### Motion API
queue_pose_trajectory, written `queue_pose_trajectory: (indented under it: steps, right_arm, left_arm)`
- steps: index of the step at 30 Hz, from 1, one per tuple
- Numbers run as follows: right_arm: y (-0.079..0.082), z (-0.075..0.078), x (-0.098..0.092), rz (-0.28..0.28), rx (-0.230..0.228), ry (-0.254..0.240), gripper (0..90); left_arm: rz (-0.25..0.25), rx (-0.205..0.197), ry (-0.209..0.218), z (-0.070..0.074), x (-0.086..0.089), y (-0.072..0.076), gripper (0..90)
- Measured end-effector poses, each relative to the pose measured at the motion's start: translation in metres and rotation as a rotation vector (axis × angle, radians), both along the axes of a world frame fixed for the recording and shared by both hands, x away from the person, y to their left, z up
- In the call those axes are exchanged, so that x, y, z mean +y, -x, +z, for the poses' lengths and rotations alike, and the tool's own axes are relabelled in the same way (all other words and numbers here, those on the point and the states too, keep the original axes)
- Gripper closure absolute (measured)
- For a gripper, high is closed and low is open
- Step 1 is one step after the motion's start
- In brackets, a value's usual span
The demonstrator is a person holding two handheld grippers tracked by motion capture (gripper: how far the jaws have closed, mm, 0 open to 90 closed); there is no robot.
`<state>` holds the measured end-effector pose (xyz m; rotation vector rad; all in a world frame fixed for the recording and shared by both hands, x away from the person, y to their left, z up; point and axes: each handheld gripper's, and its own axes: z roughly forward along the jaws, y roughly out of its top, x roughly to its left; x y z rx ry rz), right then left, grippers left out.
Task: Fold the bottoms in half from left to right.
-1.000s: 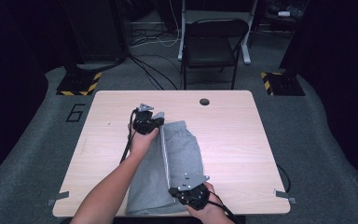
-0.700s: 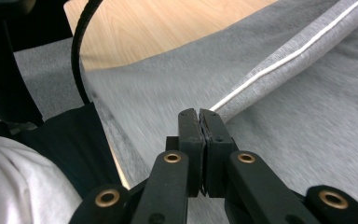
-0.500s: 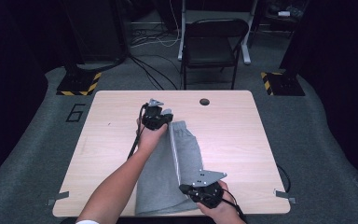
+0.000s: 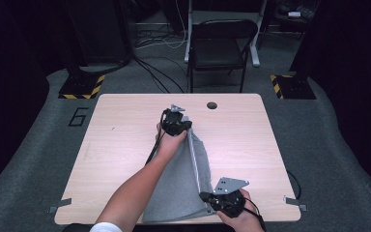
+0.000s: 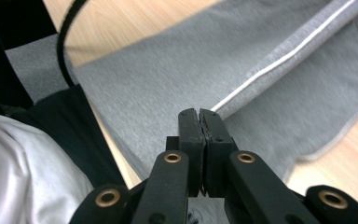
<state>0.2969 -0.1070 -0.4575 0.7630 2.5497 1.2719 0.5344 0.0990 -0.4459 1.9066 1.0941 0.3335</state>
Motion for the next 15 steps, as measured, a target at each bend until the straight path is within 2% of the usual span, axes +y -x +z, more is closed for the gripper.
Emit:
queue_pose_trajectory:
  steps: [6,9,15]
  right_arm:
    - [-0.002,-0.006,-0.009,-0.035,0.024,0.018,88.0]
    - [-0.001,-0.008,-0.011,-0.047,0.028,0.014,88.0]
    - [0.0,-0.013,-0.018,-0.076,0.056,0.037,88.0]
  left_arm:
    - [0.0,0.023,-0.008,-0.012,-0.008,-0.006,85.6]
    - [-0.005,0.029,-0.008,-0.016,-0.013,-0.007,85.6]
    - [-0.016,0.039,-0.026,-0.022,-0.022,-0.01,85.5]
